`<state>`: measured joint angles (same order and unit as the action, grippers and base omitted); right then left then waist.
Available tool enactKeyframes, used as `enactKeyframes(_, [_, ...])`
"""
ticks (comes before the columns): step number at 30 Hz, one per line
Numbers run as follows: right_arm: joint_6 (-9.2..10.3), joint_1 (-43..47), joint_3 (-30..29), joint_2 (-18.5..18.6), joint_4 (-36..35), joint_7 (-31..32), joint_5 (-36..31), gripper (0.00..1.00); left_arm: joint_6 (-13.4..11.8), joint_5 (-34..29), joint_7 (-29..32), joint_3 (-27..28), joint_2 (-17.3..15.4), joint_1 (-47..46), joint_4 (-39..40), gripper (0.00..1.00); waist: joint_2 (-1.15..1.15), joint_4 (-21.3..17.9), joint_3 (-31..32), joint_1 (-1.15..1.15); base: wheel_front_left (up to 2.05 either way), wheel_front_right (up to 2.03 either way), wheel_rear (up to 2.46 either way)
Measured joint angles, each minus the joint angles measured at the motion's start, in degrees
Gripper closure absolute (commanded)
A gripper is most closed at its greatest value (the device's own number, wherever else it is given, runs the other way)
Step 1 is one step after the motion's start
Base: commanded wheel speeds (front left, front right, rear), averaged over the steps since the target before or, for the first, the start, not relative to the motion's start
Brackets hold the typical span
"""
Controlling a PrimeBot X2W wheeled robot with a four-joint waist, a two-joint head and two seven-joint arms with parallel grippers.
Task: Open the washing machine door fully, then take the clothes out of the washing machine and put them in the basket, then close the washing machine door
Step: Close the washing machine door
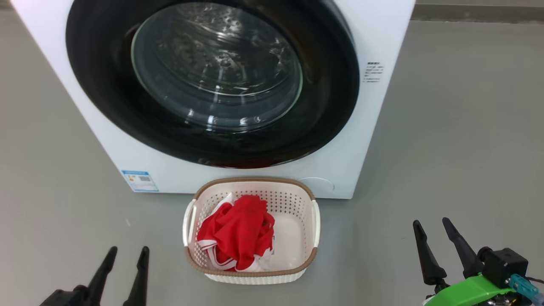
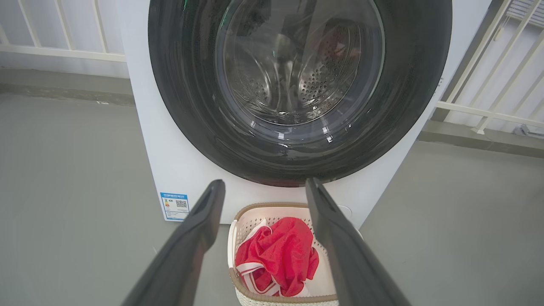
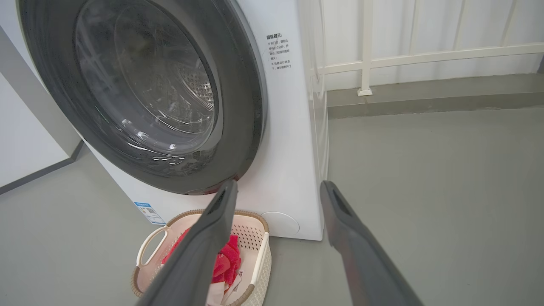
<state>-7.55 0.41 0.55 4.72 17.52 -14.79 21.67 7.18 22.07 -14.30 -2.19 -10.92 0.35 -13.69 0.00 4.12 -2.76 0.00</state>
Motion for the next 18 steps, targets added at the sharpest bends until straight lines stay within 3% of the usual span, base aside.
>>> enactKeyframes(18, [0.0, 4.26, -1.86, 0.07, -1.32, 0.0, 0.0, 0.0, 0.0, -0.99, 0.0, 2.26, -0.12, 2.11, 0.27, 0.0, 0.0, -4.03, 1.79, 0.0, 0.0, 0.0, 0.0])
